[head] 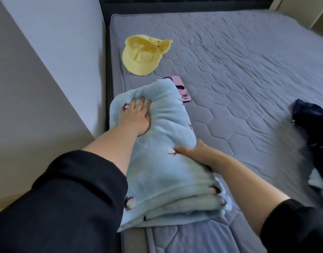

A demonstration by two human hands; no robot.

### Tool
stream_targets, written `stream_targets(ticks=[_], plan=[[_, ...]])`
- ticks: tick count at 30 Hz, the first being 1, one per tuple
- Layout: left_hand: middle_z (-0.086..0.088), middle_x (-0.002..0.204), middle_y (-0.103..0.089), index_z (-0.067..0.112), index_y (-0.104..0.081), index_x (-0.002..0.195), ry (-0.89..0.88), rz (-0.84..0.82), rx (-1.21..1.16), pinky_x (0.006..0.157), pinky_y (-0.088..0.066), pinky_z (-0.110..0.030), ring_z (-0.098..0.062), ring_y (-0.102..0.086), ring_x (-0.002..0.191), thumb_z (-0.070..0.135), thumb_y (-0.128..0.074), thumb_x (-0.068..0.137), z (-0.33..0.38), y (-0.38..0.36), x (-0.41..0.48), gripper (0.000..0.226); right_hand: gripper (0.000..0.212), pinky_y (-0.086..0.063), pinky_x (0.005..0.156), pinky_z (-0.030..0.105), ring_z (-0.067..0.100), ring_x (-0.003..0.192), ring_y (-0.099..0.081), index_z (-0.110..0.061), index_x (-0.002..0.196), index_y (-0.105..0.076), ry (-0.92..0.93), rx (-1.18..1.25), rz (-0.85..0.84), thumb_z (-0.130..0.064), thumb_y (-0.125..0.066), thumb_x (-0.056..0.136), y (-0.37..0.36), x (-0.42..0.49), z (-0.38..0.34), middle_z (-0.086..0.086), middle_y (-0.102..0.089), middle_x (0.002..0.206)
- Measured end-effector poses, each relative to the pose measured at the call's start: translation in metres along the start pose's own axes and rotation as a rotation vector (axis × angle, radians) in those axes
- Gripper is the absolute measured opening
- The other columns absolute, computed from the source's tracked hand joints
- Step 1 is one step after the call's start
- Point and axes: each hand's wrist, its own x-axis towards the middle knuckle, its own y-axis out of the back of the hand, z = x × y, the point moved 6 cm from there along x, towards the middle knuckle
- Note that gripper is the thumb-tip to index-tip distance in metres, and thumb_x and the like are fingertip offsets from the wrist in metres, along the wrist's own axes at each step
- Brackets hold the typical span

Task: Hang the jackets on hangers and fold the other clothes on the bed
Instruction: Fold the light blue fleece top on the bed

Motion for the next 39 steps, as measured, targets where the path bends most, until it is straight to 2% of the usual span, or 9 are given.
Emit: stream_targets(ticks=[4,8,12,21,25,28,33,36,39], plan=[[0.004,0.161,0.006,0.031,0.007,0.152,0.005,-0.012,0.009,0.118,-0.007,-0.048,-0.022,0.004,0.148,0.04,-0.01,0.102,0.001,0.001,0.003,0.054,0.082,-0.052,0.094,0.039,0.017,0.104,-0.065,-0.029,0.125,-0.055,0.063,0.073,-0.158,-0.052,-0.085,0.053,-0.004,-0.007,0.0,-0.006,-0.068,0.115],[0.006,0.161,0.009,0.032,0.006,0.152,0.043,-0.049,-0.024,0.117,-0.004,-0.052,-0.021,0.008,0.147,0.039,-0.013,0.101,0.008,0.008,-0.002,0.054,0.035,-0.056,0.084,0.038,0.021,0.094,-0.067,-0.025,0.105,-0.063,0.015,0.2,-0.09,-0.016,-0.071,0.072,-0.001,-0.019,0.003,0.0,-0.072,0.101],[0.01,0.16,0.011,0.035,0.004,0.151,0.08,-0.063,-0.104,0.116,-0.002,-0.055,-0.02,0.011,0.147,0.033,-0.015,0.101,0.023,0.023,-0.016,0.054,0.036,-0.056,0.075,0.034,0.028,0.091,-0.067,-0.008,0.109,-0.065,-0.073,0.241,-0.025,-0.007,-0.064,0.072,0.011,-0.04,0.005,0.012,-0.07,0.1],[0.004,0.161,0.002,0.03,-0.008,0.152,0.152,-0.032,-0.363,0.117,-0.006,-0.051,-0.026,0.004,0.147,0.029,-0.023,0.1,0.06,0.05,-0.081,0.054,0.037,-0.055,0.073,0.039,0.03,0.075,-0.069,-0.005,0.093,-0.071,-0.162,0.247,-0.076,-0.018,-0.067,0.058,0.058,-0.124,-0.004,0.015,-0.072,0.084],[-0.007,0.16,-0.015,0.023,-0.021,0.152,0.26,-0.057,-0.682,0.118,-0.012,-0.045,-0.031,-0.015,0.145,0.033,-0.029,0.102,0.072,0.079,-0.11,0.051,0.035,-0.054,0.076,0.04,0.03,0.071,-0.067,-0.005,0.082,-0.073,-0.166,0.228,-0.131,-0.022,-0.07,0.051,0.08,-0.159,-0.027,0.015,-0.07,0.078],[-0.011,0.152,-0.033,0.014,-0.031,0.148,0.427,-0.088,-1.124,0.111,-0.027,-0.035,-0.027,-0.033,0.138,0.046,-0.032,0.1,0.076,0.099,-0.142,0.058,0.039,-0.055,0.07,0.037,0.029,0.069,-0.068,-0.003,0.083,-0.073,-0.097,0.167,-0.152,-0.02,-0.07,0.048,0.09,-0.183,-0.057,0.016,-0.07,0.078],[-0.005,0.136,-0.054,0.018,-0.05,0.135,0.468,-0.041,-1.479,0.081,-0.047,-0.029,-0.019,-0.056,0.111,0.059,-0.043,0.093,0.071,0.138,-0.194,0.059,0.046,-0.049,0.053,0.02,0.018,0.065,-0.067,-0.019,0.081,-0.066,0.158,-0.324,0.01,-0.032,-0.067,0.037,0.092,-0.221,-0.141,0.001,-0.069,0.079],[-0.004,0.14,-0.051,0.025,-0.042,0.142,0.502,0.046,-1.489,0.097,-0.047,-0.043,-0.024,-0.052,0.12,0.062,-0.041,0.092,0.043,0.16,-0.231,0.062,0.055,-0.041,0.051,0.019,0.013,0.067,-0.062,-0.02,0.077,-0.062,0.311,-0.622,0.027,-0.039,-0.065,0.026,0.065,-0.252,-0.194,-0.004,-0.064,0.079],[-0.009,0.132,-0.056,0.023,-0.046,0.138,0.529,0.138,-1.573,0.077,-0.049,-0.032,-0.025,-0.055,0.115,0.057,-0.04,0.093,0.006,0.17,-0.274,0.057,0.071,-0.044,0.055,0.022,0.016,0.073,-0.064,-0.019,0.084,-0.065,0.438,-0.78,0.009,-0.043,-0.062,0.017,0.024,-0.276,-0.237,-0.002,-0.067,0.085]])
